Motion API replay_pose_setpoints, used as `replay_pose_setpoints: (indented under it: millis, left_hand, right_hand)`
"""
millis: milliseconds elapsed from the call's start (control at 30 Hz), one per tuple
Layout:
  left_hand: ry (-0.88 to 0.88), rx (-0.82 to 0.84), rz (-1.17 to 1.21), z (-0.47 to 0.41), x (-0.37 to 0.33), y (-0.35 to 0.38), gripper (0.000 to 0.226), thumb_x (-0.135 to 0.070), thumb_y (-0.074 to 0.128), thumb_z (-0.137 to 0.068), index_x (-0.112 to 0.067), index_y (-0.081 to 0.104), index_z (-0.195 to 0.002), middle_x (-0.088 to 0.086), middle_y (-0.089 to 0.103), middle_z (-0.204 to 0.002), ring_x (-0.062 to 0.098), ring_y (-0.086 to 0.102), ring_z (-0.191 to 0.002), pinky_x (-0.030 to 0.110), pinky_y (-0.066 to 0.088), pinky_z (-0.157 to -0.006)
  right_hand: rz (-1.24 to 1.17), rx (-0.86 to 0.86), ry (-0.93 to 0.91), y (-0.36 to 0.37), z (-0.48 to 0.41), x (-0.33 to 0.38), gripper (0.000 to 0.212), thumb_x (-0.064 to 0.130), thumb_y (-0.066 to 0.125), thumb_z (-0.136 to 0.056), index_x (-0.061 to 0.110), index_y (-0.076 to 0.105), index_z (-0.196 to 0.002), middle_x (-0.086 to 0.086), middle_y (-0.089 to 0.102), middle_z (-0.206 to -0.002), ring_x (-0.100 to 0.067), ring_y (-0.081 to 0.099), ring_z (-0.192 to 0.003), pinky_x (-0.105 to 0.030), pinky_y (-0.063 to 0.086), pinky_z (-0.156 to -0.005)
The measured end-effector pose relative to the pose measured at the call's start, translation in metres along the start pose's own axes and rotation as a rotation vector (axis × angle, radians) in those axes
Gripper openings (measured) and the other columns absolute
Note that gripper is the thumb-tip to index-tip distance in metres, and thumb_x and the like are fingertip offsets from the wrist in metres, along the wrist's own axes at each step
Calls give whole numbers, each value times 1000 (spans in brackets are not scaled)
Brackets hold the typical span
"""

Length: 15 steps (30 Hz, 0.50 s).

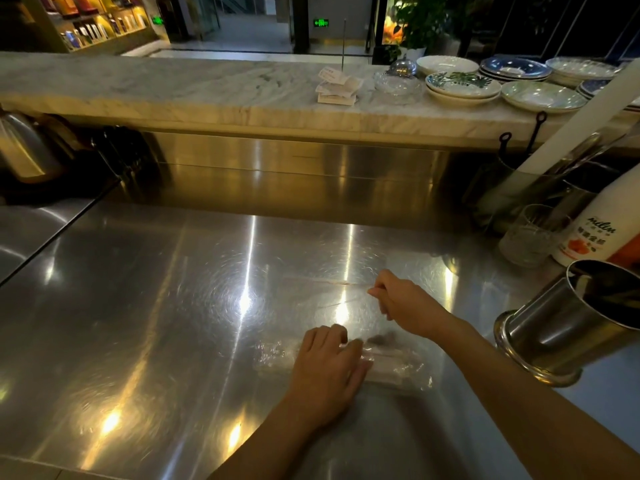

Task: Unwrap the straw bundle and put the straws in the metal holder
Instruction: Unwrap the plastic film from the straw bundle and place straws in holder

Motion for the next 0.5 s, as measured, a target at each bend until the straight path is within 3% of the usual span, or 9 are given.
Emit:
replay_pose_setpoints:
  millis: [67, 167, 267, 367, 433, 500]
  left_hand:
    - [-20, -4, -4, 0, 1, -1, 25, -39, 46, -86, -20, 62, -86, 9, 62, -116, 26, 58, -107, 35, 44, -93]
    - [-18, -15, -4, 2, 2, 2, 26, -36, 39, -90, -18, 58, -85, 11, 52, -136, 27, 43, -129, 43, 29, -106]
    - [11, -7, -4, 4, 1, 3, 27, -35, 41, -88, -17, 60, -95, 3, 68, -112, 19, 59, -111, 34, 30, -110]
    - [-14, -13, 13, 5, 3, 0, 30, -39, 42, -87, -19, 57, -104, -3, 68, -90, 14, 62, -84, 35, 42, -96]
    - [5, -13, -16, 6, 2, 0, 30, -40, 44, -87, -19, 62, -99, -1, 66, -88, 17, 58, -81, 32, 39, -87]
    - [17, -10, -27, 8, 2, 0, 28, -40, 46, -86, -19, 63, -82, 5, 66, -98, 21, 59, -92, 34, 45, -87]
  right_hand:
    - [-14, -25, -11, -8, -2, 3, 13, 27, 37, -96, 16, 41, -89, -5, 57, -74, -20, 57, -67, -36, 53, -70]
    - [-94, -82, -8, -25, -5, 5, 17, 27, 38, -95, 14, 44, -85, -2, 54, -68, -16, 55, -63, -32, 50, -64]
    - [-133, -139, -19, -42, -7, 6, 19, 27, 40, -95, 13, 45, -84, -3, 53, -68, -17, 54, -63, -31, 48, -62]
    - [-123, -166, -24, -53, -8, 4, 17, 27, 40, -95, 15, 44, -84, 0, 51, -67, -17, 55, -64, -26, 47, -61]
    - [-129, -186, -29, -60, -9, 1, 17, 28, 40, -95, 16, 44, -84, 0, 52, -66, -18, 56, -64, -26, 47, -61]
    - [-146, -205, -30, -67, -10, -2, 17, 27, 40, -95, 16, 44, -83, -2, 53, -67, -19, 56, -63, -27, 47, -60]
Point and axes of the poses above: each hand's wrist, its own z-axis away from the middle knuckle, its own y-axis out of the palm, x = y × z, the point moved 7 cm from there along -z, towards the middle knuckle
